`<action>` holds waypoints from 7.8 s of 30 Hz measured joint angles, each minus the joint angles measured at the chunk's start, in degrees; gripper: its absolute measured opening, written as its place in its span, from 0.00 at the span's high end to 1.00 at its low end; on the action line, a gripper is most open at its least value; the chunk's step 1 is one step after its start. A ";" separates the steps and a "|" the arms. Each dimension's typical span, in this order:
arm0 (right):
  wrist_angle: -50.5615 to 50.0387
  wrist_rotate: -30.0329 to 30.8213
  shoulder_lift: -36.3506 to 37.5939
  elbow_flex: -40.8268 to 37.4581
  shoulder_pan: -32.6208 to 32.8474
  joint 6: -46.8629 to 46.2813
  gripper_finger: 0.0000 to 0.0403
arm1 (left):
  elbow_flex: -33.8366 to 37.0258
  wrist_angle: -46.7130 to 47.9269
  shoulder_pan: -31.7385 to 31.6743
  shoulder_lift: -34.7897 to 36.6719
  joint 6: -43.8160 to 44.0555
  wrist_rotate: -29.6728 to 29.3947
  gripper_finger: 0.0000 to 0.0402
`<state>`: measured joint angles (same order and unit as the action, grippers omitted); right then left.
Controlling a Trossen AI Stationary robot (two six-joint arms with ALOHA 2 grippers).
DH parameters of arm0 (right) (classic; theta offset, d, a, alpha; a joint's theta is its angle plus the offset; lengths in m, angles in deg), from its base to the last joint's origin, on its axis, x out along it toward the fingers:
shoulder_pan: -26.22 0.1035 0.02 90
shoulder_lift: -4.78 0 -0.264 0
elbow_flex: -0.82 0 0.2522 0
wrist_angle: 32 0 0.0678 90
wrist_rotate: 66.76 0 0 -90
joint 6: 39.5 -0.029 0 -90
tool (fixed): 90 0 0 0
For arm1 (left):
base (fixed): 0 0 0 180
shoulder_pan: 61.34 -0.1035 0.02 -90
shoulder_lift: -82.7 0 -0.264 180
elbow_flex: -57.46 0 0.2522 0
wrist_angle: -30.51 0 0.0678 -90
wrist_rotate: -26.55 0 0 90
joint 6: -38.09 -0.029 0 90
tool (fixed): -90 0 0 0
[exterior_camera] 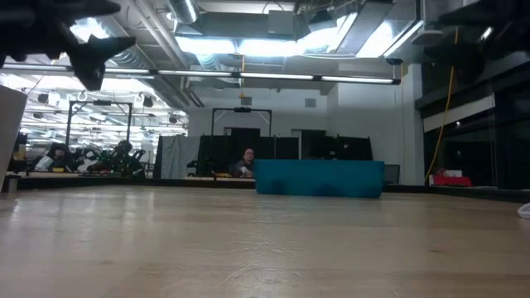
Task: Pick & Place Office items
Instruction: Return to Home Position
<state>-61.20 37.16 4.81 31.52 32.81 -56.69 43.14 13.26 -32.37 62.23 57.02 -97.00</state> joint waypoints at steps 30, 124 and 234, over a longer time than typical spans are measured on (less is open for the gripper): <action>10.84 -7.46 -0.82 -13.83 0.00 4.19 0.27 | 0.00 14.55 0.00 -0.02 5.41 -0.77 0.45; 17.40 -7.33 -0.01 -16.01 0.00 4.24 0.27 | -0.02 26.57 -12.26 20.33 5.88 4.28 0.46; 17.40 -7.33 -0.01 -16.01 0.00 4.24 0.27 | -0.02 26.57 -12.26 20.31 5.88 4.27 0.46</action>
<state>-43.81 29.83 4.80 15.51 32.81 -52.45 43.12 39.83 -44.63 82.53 62.89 -92.73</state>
